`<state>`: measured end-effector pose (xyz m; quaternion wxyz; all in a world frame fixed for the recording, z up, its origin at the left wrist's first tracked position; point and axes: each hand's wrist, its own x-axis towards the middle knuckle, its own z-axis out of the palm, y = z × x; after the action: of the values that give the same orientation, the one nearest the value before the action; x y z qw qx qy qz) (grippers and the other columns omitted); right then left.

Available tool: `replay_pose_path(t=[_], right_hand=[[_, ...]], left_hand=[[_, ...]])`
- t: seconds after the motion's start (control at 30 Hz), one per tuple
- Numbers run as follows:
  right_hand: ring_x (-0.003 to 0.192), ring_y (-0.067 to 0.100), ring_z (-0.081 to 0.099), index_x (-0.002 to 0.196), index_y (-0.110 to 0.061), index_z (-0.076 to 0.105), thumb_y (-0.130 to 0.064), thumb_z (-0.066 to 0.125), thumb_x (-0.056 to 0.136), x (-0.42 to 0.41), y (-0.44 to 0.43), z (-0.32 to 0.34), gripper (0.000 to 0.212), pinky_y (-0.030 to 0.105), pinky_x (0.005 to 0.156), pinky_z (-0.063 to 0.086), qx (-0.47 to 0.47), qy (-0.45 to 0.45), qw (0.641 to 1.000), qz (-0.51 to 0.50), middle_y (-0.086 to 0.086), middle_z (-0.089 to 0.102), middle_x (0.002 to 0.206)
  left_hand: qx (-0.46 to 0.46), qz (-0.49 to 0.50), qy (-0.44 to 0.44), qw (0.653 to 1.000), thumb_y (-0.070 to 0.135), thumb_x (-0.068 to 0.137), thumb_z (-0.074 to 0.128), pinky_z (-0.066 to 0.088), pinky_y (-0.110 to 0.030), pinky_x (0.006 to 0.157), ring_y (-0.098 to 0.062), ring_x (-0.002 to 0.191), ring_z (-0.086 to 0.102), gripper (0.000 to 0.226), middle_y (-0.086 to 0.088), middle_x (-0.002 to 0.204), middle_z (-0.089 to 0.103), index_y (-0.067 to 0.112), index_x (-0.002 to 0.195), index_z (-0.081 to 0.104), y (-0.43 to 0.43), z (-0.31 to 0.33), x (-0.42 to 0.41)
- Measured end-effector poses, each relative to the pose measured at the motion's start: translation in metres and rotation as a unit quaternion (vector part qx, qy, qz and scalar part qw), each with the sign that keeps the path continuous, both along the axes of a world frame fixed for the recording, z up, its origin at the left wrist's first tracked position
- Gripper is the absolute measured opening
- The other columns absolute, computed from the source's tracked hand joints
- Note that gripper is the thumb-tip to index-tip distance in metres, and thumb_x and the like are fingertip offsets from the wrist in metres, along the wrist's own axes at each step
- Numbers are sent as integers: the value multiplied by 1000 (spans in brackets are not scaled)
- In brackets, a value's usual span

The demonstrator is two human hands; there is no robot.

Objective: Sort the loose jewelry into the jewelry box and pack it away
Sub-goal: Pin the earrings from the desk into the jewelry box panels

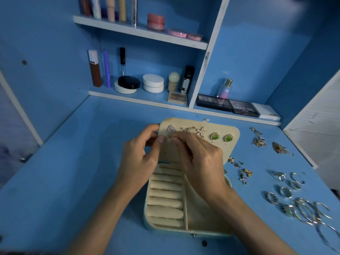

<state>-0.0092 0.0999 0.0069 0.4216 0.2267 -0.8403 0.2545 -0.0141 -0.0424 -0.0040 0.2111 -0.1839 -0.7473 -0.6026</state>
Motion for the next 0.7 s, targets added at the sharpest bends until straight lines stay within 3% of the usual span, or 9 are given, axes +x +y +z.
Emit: replay_pose_path(t=[0.23, 0.47, 0.7], right_hand=[[53, 11, 56, 83, -11, 69, -19, 61, 88, 1, -3, 2, 12, 31, 41, 45, 4, 29, 999, -27, -4, 66, 71], [51, 10, 52, 83, -13, 71, -19, 66, 85, 3, 0, 3, 8, 27, 42, 42, 4, 36, 999, -38, -5, 62, 66], [52, 8, 46, 87, -14, 69, -23, 61, 87, 13, 8, 13, 12, 29, 42, 41, 21, -28, 999, -17, -10, 53, 64]], left_hand=[[3, -3, -9, 1000, 22, 84, 64, 52, -19, 72, -10, 79, 66, 20, 10, 85, 69, 23, 104, 64, 1, 0, 1], [0, 0, -1, 1000, 22, 85, 63, 50, -15, 72, -5, 80, 65, 18, 13, 87, 69, 33, 98, 60, 1, 0, 0], [-8, 3, 10, 1000, 23, 86, 61, 49, -12, 72, -3, 81, 65, 17, 14, 91, 68, 35, 98, 58, 0, 0, 0]])
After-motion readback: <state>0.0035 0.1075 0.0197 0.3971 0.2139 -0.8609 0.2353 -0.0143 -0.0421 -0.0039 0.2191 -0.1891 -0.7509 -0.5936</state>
